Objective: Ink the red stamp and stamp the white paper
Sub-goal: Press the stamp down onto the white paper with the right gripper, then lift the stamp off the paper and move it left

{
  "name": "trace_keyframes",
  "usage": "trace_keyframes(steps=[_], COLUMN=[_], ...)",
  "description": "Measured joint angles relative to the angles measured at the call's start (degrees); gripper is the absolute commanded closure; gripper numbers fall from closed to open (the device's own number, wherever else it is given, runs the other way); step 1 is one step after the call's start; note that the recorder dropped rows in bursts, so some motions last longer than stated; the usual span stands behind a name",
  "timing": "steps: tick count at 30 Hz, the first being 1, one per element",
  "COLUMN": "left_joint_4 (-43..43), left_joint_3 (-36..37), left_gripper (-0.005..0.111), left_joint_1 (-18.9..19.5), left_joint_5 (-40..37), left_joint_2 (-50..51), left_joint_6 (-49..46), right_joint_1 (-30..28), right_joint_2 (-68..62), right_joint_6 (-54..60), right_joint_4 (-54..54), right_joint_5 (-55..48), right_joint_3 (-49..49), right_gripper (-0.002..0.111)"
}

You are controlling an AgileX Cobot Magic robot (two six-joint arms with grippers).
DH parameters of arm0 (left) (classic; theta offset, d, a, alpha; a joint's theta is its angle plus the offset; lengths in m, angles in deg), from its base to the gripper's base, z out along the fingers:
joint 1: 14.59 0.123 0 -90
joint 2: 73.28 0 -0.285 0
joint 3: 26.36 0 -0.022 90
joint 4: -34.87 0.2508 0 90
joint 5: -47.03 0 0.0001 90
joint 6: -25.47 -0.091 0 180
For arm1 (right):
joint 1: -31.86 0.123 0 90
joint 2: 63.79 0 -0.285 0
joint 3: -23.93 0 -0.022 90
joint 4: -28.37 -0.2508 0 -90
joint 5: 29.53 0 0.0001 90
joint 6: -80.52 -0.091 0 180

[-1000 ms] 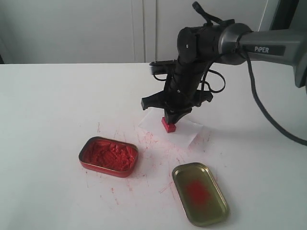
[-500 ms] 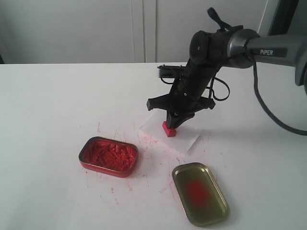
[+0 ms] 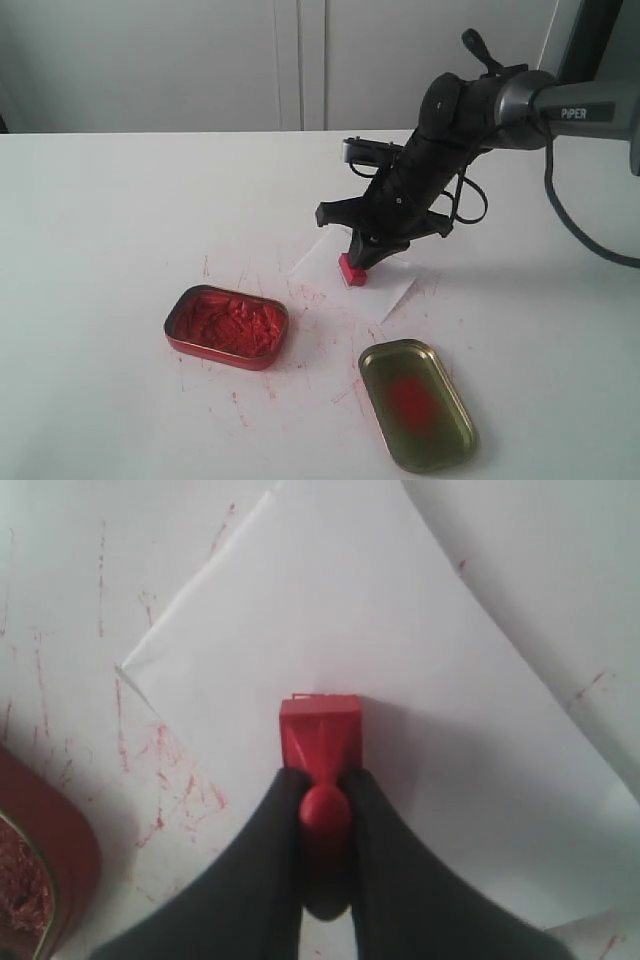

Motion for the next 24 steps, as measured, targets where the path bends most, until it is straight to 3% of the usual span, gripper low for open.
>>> trace_keyframes(steps=[24], left_joint_4=[0.0], left_joint_3=[0.0], left_gripper=[0.107], left_joint_1=[0.0], left_joint_5=[0.0], left_joint_2=[0.0], left_joint_6=[0.0], right_joint_1=[-2.6], right_joint_2=[1.0], right_joint_6=[0.6], right_joint_4=[-4.9], right_joint_5=[-1.4], right_joint_3=[0.0], right_gripper=[0.108])
